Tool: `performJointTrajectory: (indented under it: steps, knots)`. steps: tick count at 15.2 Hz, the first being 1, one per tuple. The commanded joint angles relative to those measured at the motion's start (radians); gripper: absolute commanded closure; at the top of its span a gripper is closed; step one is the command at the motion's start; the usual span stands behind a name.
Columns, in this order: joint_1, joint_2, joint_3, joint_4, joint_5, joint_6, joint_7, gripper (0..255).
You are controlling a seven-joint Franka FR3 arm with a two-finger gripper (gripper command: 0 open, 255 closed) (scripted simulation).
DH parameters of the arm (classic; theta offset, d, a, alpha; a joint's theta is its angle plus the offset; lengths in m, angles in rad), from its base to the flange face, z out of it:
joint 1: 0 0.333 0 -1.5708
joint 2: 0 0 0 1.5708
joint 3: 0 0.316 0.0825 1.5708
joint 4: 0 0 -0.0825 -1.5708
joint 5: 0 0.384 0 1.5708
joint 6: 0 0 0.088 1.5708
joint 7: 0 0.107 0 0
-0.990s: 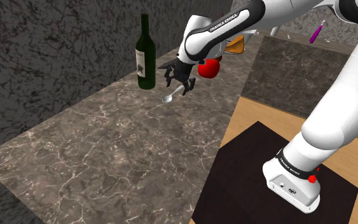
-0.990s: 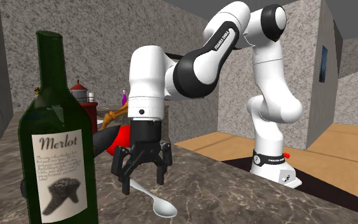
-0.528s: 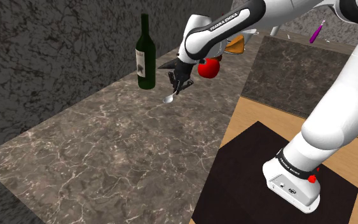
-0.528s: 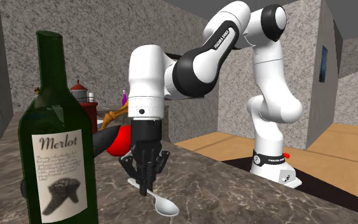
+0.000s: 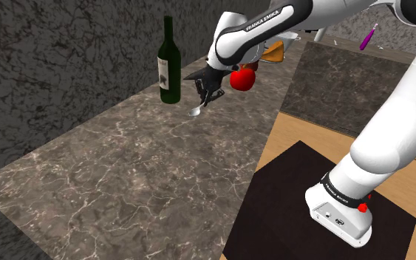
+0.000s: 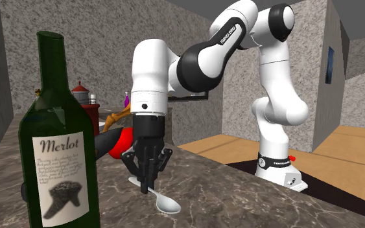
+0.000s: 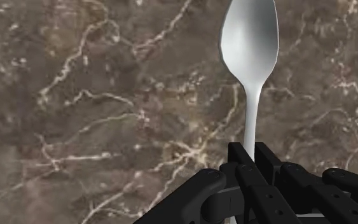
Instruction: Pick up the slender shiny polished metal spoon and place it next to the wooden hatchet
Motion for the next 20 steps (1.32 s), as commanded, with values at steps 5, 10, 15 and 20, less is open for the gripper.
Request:
performJointTrajectory:
  steps: [5,10,15,20]
  knots:
    - [-0.006,-0.045,0.001,0.033,0.012,-0.077,-0.001,255]
    - [-0.01,-0.079,0.0,0.066,0.02,-0.141,0.001,255]
    - [-0.013,-0.108,-0.001,0.103,0.026,-0.206,0.004,255]
    - [-0.015,-0.132,-0.004,0.146,0.029,-0.271,0.009,255]
